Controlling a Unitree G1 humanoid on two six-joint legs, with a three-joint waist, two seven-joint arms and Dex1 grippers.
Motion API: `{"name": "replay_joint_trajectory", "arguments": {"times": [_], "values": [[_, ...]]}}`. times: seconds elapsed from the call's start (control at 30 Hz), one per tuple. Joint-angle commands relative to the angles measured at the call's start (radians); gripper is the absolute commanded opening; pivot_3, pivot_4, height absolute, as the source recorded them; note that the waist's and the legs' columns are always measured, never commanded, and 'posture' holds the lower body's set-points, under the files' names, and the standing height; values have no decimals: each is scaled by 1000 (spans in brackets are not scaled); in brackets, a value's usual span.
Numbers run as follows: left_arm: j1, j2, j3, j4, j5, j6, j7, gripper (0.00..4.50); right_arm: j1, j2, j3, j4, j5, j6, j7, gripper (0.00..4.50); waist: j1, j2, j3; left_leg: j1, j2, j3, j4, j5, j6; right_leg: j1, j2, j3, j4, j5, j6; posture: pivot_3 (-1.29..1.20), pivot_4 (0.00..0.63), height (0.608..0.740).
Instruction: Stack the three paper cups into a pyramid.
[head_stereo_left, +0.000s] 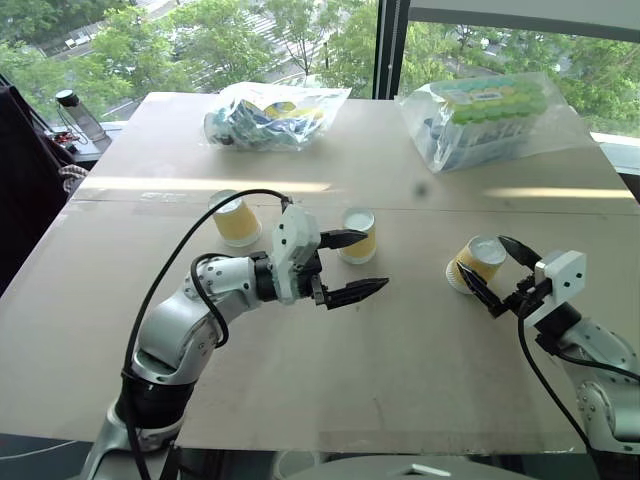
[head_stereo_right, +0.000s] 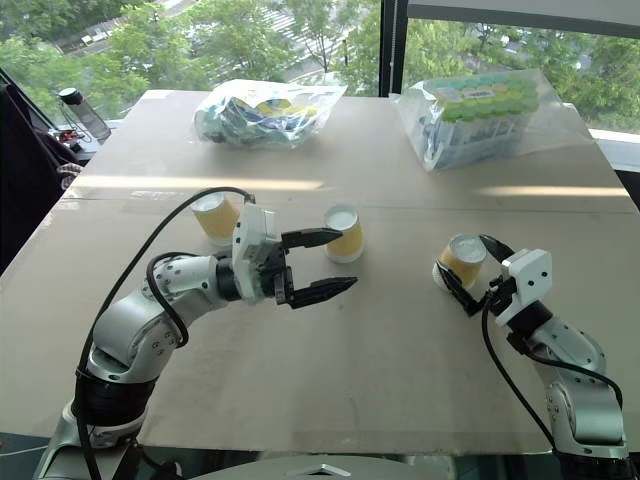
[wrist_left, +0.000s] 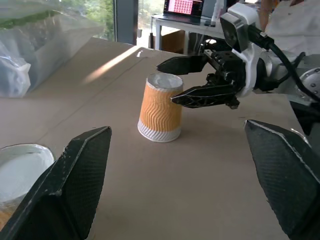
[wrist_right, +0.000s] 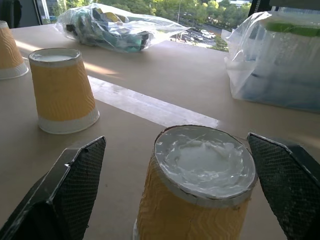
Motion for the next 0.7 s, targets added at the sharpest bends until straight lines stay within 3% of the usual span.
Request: {"name": "replay_joint_trajectory", "arguments": {"times": [0.03,0.33,0.4,0.5,0.57,0.7], "values": [[-19,5,6,-51,-40,34,5,4392,-18,-5,-2,-4,22,23,2,4500,-1,0,0,0,0,0,0,0,0,0,0,0,0,0,0,0,150,740],[-13,24,19,-53,-48,54,9,4392,-44,-8,-4,14,37,79,4,4500,-9,0,0,0,0,0,0,0,0,0,0,0,0,0,0,0,150,740],[-5,31,24,-59,-47,54,12,4500,-55,-6,-4,24,29,77,2,3947,-11,0,0,0,0,0,0,0,0,0,0,0,0,0,0,0,150,740],[28,46,37,-80,-47,54,21,4500,-68,-5,1,38,20,72,6,2630,-14,0,0,0,0,0,0,0,0,0,0,0,0,0,0,0,150,740],[64,57,53,-98,-48,50,31,4500,-78,-5,13,47,11,66,13,2086,-18,0,0,0,0,0,-1,0,0,0,0,0,0,0,1,0,150,740],[236,75,95,-233,-28,43,101,4500,-144,9,68,61,-10,82,12,2077,-31,0,1,1,1,1,-1,0,0,0,0,1,0,0,0,0,150,740]]}}
